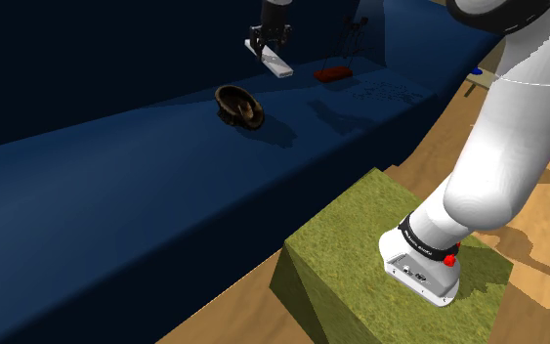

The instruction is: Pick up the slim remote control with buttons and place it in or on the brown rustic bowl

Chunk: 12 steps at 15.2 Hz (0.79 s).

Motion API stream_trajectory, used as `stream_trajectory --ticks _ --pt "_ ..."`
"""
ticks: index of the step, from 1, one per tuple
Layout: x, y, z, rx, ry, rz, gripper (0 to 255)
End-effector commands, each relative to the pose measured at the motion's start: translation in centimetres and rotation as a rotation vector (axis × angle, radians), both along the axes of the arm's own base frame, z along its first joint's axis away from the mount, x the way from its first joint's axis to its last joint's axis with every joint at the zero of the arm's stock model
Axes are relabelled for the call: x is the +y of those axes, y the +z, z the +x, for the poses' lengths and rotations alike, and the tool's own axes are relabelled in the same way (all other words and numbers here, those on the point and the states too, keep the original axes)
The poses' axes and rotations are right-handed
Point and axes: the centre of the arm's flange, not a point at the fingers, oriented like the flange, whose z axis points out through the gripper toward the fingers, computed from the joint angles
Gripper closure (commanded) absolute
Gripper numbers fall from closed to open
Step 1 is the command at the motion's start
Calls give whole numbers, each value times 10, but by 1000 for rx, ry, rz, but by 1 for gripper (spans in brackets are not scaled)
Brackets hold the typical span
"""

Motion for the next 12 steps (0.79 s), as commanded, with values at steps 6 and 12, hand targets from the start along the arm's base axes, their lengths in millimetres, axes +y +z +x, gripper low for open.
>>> stream_trajectory --ticks 6,12 --pt "0 38 -1 0 0 0 255" --pt "51 46 -17 0 0 0 255"
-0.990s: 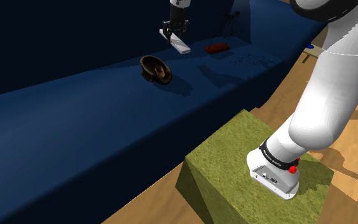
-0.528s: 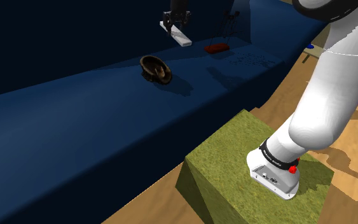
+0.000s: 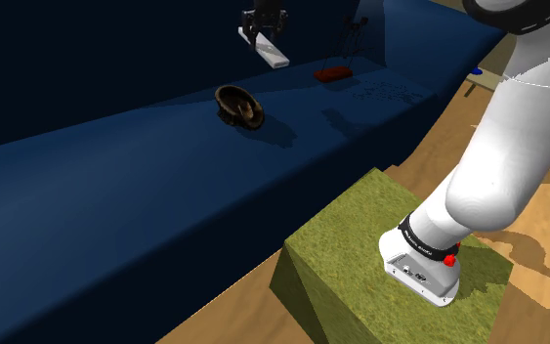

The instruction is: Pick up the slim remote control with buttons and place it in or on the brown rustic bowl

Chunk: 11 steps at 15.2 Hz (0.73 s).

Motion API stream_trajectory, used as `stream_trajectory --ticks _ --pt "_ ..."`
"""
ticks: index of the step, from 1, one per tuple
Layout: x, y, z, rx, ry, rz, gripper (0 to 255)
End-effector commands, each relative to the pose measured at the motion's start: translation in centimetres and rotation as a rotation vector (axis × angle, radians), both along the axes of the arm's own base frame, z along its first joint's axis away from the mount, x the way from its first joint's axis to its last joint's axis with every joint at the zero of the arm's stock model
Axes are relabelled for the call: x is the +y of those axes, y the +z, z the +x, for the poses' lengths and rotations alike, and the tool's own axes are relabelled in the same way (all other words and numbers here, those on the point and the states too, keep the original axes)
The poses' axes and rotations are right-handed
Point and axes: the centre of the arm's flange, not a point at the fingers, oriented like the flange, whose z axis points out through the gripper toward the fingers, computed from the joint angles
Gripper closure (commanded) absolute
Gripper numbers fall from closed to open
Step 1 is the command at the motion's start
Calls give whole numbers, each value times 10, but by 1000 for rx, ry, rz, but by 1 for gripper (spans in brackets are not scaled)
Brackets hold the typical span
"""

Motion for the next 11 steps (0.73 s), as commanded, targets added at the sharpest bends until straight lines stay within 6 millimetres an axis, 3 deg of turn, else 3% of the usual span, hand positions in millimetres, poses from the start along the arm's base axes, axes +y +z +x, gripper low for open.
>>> stream_trajectory --ticks 1,7,11 --pt "24 1 -9 0 -1 0 255" --pt "100 0 -32 0 -1 0 255" --pt "106 -16 -34 0 -1 0 255"
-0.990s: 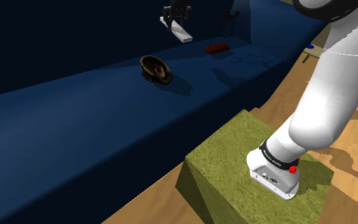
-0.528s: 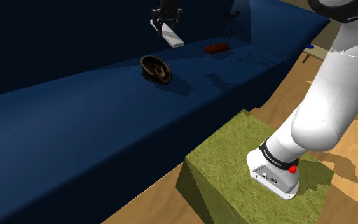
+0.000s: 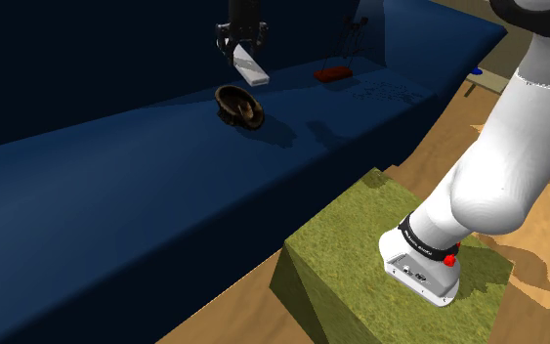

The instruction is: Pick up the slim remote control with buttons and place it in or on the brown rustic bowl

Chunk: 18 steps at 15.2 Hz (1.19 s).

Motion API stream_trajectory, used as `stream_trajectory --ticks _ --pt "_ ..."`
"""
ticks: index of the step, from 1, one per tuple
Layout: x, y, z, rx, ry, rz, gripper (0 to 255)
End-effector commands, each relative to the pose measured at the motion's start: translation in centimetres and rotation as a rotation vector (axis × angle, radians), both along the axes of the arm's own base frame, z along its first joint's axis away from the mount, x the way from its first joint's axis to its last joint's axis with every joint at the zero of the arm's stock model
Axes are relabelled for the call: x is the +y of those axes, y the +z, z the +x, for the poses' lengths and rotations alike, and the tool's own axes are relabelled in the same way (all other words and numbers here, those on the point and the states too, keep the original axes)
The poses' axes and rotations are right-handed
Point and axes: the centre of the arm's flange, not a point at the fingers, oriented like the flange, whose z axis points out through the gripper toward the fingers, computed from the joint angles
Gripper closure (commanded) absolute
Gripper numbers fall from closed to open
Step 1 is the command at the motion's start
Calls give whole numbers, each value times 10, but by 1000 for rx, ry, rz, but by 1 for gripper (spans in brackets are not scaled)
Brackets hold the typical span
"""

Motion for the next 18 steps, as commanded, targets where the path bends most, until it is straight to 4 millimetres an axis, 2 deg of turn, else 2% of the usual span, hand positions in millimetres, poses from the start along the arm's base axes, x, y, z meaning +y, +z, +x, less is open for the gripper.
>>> stream_trajectory --ticks 1,10,17,18 --pt "2 -10 -1 -1 -1 0 255" --pt "2 -58 -1 -1 -1 0 255" --pt "2 -58 -1 -1 -1 0 255" --pt "2 -57 -1 -1 -1 0 0"
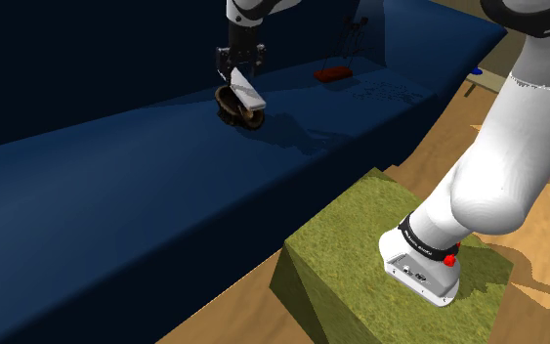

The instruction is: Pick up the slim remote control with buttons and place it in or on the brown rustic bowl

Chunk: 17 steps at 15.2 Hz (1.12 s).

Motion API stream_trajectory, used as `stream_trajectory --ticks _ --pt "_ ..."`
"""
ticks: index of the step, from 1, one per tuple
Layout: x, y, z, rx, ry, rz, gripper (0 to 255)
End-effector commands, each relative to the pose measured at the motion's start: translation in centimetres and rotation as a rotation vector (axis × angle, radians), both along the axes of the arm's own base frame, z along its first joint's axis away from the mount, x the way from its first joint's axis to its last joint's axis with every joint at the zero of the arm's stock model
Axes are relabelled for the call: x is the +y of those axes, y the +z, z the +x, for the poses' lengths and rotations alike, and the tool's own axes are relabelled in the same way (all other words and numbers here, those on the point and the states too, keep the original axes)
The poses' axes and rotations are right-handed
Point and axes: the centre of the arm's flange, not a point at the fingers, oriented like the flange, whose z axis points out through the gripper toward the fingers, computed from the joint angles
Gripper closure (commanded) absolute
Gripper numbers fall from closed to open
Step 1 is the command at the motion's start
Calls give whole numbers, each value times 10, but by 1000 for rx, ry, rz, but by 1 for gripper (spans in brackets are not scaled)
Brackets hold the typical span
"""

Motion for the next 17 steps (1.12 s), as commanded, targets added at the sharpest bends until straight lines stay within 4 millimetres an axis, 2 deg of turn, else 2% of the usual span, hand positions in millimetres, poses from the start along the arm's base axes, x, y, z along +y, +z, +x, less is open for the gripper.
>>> stream_trajectory --ticks 1,5,9,17 --pt "0 0 0 0 0 0 0" --pt "0 0 0 0 0 0 0" --pt "0 50 -4 0 0 0 0" --pt "0 50 -4 0 0 0 0"
